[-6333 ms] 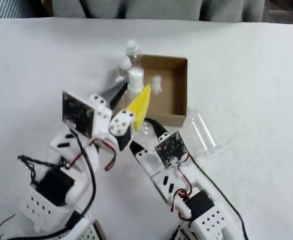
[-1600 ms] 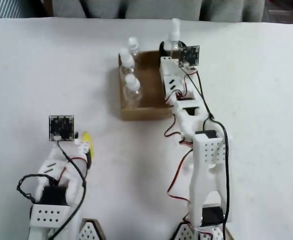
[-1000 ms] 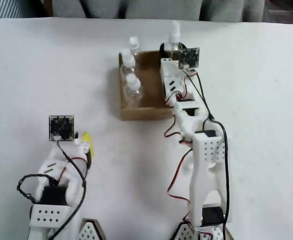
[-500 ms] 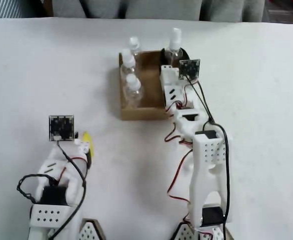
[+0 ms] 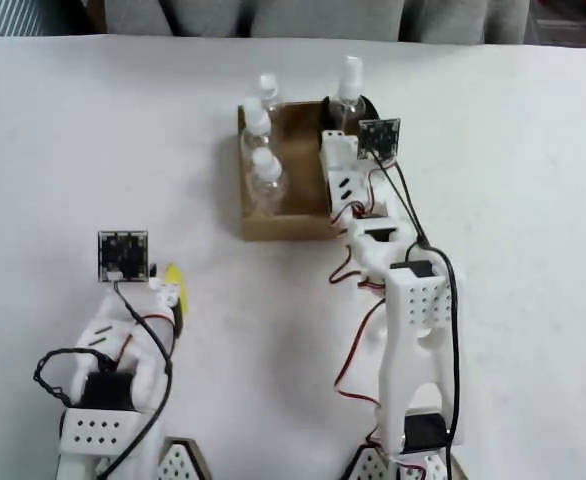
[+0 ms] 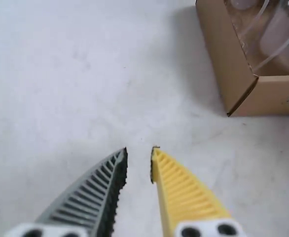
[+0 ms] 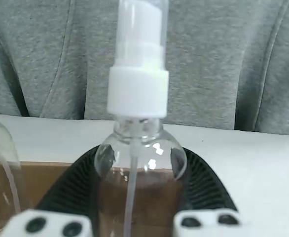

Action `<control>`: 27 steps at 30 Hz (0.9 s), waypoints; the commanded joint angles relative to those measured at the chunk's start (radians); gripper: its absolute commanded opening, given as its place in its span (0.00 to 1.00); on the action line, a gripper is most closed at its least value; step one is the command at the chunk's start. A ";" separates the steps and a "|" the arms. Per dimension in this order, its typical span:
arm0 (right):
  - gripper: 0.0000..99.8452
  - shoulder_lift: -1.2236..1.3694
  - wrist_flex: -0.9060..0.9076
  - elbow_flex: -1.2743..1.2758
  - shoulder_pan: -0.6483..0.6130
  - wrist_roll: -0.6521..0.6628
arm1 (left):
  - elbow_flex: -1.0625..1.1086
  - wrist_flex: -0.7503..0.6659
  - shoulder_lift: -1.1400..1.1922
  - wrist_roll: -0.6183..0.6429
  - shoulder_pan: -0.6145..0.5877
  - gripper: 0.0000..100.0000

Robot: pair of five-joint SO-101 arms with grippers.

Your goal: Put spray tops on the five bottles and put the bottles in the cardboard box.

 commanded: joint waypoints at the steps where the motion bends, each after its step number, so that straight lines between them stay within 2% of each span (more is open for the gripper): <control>1: 0.07 -0.056 0.062 0.000 -0.015 -0.002 | -0.005 -0.029 -0.013 -0.009 0.008 0.09; 5: 0.17 -0.056 0.070 0.000 -0.015 -0.002 | -0.005 -0.029 -0.013 -0.009 0.008 0.09; 7: 0.19 -0.056 0.070 0.000 -0.015 -0.002 | -0.005 -0.029 -0.013 -0.009 0.008 0.09; 27: 0.20 -0.058 0.065 0.000 -0.024 -0.002 | -0.005 -0.029 -0.013 -0.009 0.008 0.09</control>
